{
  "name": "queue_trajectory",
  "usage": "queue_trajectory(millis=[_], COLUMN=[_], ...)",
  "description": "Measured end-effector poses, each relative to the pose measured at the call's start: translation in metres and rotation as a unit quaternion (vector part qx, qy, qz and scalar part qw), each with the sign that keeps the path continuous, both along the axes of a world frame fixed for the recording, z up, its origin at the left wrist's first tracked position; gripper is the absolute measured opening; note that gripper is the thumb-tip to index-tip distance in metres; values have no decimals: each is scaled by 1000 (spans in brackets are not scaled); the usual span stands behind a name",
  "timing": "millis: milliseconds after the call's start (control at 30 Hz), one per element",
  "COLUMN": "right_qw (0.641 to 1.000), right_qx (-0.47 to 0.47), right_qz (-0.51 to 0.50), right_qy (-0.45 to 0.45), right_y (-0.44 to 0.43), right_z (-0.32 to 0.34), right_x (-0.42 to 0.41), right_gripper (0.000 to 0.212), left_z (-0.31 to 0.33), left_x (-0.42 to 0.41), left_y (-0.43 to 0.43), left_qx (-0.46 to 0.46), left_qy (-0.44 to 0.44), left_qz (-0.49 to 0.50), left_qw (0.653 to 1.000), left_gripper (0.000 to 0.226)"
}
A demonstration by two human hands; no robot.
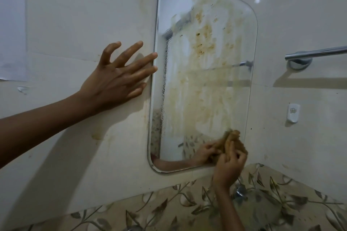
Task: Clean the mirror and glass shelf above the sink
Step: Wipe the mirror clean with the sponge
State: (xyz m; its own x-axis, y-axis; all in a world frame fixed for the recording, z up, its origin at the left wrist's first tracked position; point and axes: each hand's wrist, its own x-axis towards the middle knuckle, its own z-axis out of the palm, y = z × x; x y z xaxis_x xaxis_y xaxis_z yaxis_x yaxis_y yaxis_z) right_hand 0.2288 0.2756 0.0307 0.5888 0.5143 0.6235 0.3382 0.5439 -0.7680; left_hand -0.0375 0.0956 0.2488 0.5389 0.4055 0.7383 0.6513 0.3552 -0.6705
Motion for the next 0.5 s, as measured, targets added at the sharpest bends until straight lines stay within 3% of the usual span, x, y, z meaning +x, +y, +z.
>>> queue_trajectory(millis=[100,233,367,500], right_qw=[995,989,992,992], right_qx=[-42,-79,-12,110], right_qz=[9,38,67,67], right_qy=[89,121,102,-15], right_y=[11,11,-21,-63], right_z=[27,44,59,68], right_x=[28,32,-7,-72], right_gripper=[40,44,35,44], left_z=[-1,0,0,0], left_x=[2,2,1,2], left_y=[-2,-2,0,0], left_qx=[0,-5,-5,-8], left_qy=[0,2,2,0], left_qz=[11,9,-10,-17], left_qw=[1000,1000,1000,1000], left_gripper=[51,51,50,50])
